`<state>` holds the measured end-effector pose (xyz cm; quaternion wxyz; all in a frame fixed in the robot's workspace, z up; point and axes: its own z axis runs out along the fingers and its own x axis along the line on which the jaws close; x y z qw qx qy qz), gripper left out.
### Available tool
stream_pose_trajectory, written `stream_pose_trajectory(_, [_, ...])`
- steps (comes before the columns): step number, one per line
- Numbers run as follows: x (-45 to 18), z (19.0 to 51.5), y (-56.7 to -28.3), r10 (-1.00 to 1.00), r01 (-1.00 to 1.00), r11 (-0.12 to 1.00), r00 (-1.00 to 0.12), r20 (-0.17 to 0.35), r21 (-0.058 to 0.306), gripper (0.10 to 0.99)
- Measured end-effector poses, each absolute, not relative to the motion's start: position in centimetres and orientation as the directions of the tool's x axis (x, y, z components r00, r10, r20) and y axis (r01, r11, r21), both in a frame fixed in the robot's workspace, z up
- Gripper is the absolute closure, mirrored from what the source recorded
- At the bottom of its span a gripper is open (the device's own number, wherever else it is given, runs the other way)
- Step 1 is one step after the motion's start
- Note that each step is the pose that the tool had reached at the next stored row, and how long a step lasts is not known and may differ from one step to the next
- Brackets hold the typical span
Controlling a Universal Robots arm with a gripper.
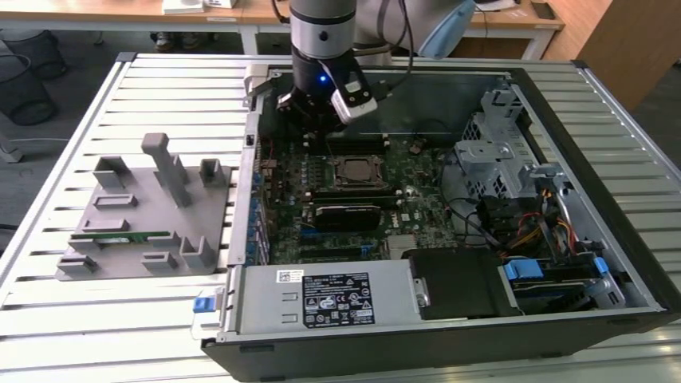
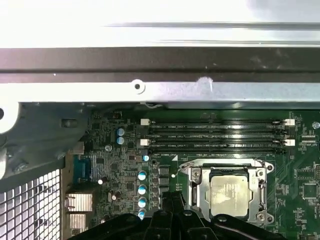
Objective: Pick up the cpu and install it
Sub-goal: 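Install the first cpu locking lever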
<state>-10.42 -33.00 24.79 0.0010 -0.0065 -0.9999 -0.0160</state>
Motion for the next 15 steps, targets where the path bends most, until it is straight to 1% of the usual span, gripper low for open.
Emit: stream_pose_trajectory(15, [-11.2,25.0,-31.8,0.013,0.013,0.999,-1.000,0.002,0.035,0.980])
